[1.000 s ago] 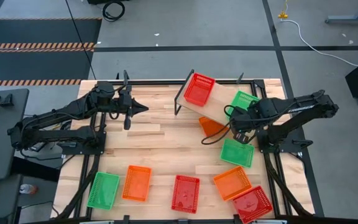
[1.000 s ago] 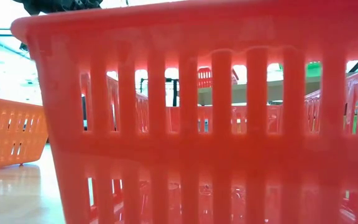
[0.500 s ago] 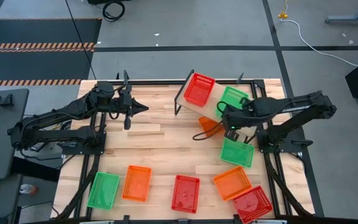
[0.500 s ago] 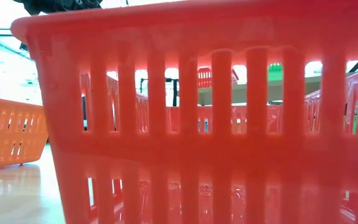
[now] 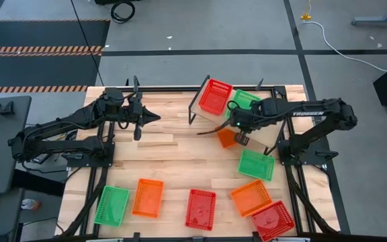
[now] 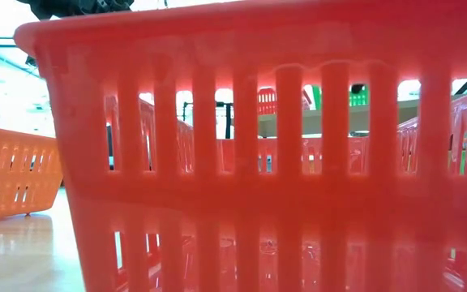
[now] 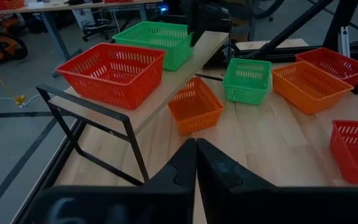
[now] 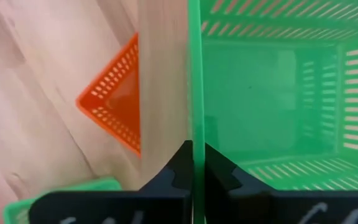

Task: Stack baskets on shelf by color
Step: Put the middle green bin on the shelf

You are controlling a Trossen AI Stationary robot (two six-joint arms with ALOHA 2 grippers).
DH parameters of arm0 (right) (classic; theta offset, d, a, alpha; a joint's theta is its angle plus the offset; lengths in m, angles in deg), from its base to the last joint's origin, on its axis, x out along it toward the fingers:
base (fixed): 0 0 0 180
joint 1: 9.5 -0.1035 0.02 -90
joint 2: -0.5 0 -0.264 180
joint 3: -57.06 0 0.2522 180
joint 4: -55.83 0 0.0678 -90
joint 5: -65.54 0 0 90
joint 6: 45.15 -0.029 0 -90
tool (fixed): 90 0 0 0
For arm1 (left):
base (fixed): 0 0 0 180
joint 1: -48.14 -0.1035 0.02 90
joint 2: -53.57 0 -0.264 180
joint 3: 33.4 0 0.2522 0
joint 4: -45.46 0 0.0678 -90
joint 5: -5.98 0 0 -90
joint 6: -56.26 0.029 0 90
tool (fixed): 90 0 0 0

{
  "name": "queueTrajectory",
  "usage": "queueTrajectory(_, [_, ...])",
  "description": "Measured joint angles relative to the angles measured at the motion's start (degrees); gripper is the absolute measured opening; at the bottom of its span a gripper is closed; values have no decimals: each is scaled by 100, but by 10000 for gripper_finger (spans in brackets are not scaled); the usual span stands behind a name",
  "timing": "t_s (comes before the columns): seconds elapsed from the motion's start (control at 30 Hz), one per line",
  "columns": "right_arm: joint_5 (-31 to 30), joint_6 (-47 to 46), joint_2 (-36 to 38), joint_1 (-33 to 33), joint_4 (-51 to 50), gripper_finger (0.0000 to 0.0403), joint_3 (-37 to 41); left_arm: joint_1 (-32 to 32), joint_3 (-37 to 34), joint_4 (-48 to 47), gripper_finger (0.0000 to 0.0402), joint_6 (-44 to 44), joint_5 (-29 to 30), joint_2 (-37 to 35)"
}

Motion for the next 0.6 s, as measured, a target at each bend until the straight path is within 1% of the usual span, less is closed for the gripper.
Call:
queueTrajectory(0.13, [126, 75, -10, 16, 51, 21, -2, 0, 0, 0, 20, -2, 0, 0])
queueTrajectory(0.33, [33, 75, -16, -6, 105, 28, -2, 2, 1, 1, 24, -4, 0, 0])
queueTrajectory(0.43, [34, 61, -11, -9, 213, 50, 0, 2, 2, 1, 19, -4, 0, 1])
queueTrajectory(0.6, [-121, -80, -11, -6, 207, 109, -2, 2, 1, 1, 17, -4, 0, 1])
